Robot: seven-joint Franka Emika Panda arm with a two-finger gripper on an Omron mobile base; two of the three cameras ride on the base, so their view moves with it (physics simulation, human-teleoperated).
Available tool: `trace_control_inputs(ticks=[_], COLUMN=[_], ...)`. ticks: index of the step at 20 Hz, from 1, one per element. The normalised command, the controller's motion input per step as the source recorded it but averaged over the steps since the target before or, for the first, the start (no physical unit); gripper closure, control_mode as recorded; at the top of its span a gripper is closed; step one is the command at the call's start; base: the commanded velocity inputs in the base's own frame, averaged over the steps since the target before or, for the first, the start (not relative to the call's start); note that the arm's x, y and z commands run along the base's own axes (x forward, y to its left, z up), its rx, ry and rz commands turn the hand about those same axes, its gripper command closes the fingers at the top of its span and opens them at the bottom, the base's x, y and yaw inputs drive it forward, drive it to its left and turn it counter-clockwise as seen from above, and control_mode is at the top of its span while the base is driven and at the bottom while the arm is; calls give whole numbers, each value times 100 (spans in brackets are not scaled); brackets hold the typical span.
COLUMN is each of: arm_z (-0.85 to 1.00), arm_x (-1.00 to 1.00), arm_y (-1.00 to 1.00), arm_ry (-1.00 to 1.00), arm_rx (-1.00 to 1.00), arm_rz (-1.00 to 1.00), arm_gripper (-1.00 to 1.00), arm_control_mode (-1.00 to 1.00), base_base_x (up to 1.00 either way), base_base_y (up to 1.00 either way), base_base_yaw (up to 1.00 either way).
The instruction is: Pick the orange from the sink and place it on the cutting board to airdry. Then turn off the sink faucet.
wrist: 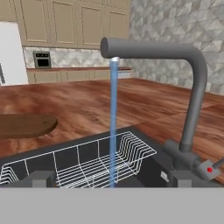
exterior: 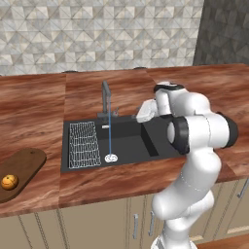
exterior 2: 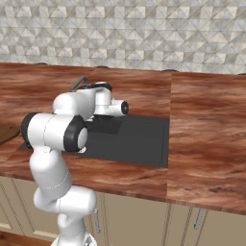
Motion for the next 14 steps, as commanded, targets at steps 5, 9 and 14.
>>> trace_control_inputs(ticks=[5, 9, 14], arm_z=[-10, -11, -16], arm_x=[25, 24, 25], arm_y=[0, 0, 1], arm_ry=[0, 0, 0], arm_rx=[0, 0, 0], arm_rz=[-2, -4, -5], arm_gripper=[-100, -100, -100], arm_control_mode=[-100, -100, -100], base_base_x=[0, 0, 0], base_base_y=[0, 0, 0], base_base_yaw=[0, 0, 0])
